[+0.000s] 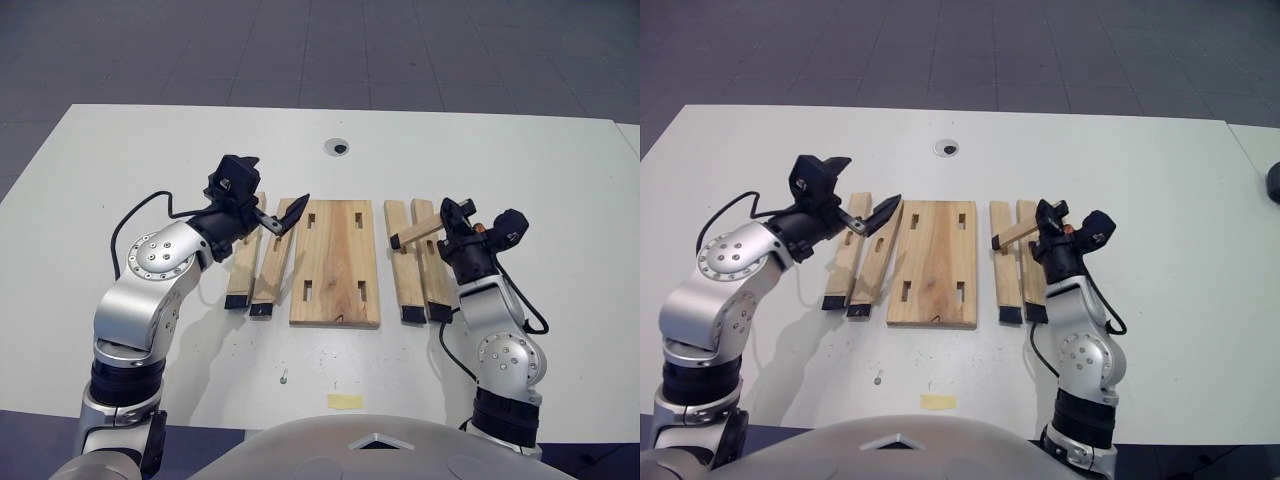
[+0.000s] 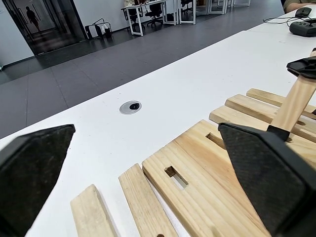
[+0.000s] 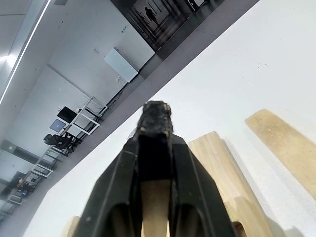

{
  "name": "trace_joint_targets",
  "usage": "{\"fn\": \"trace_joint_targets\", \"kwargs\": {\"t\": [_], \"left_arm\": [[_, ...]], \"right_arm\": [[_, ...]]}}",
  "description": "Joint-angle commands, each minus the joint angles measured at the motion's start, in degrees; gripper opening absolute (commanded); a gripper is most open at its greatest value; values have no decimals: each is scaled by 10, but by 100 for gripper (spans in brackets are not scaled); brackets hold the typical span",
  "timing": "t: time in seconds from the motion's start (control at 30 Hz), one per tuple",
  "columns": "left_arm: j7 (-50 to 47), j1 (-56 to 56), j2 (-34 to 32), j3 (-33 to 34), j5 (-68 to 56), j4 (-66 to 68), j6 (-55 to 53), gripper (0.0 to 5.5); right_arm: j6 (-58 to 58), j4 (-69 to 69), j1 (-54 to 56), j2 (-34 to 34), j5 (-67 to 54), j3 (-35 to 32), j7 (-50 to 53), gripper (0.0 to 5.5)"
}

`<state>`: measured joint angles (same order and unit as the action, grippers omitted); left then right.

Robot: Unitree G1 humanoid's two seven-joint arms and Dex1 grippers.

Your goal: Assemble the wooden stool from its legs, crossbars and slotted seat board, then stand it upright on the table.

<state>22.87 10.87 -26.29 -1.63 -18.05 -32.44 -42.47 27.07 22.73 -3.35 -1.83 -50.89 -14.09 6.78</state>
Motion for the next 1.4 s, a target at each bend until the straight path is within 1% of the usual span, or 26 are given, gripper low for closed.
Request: {"fn": "trace_joint_targets", "kwargs": {"t": [0.03, 0.33, 0.93, 1.17, 1.4], "left_arm": [[5, 2, -7, -7, 8, 4, 6, 540], [5, -1, -7, -11, 11, 5, 8, 540], [-5, -24, 5, -18, 30, 3, 22, 540], [-9, -30, 8, -18, 28, -1, 22, 540], [-9, -29, 8, -20, 28, 2, 24, 540]], "right_arm": [[-7, -7, 4, 6, 5, -15, -3, 41], [-6, -16, -8, 13, 37, 0, -26, 41], [20, 18, -22, 25, 16, -6, -34, 41], [15, 16, -13, 27, 7, -26, -27, 41], [27, 15, -11, 31, 12, -17, -27, 41]]}}
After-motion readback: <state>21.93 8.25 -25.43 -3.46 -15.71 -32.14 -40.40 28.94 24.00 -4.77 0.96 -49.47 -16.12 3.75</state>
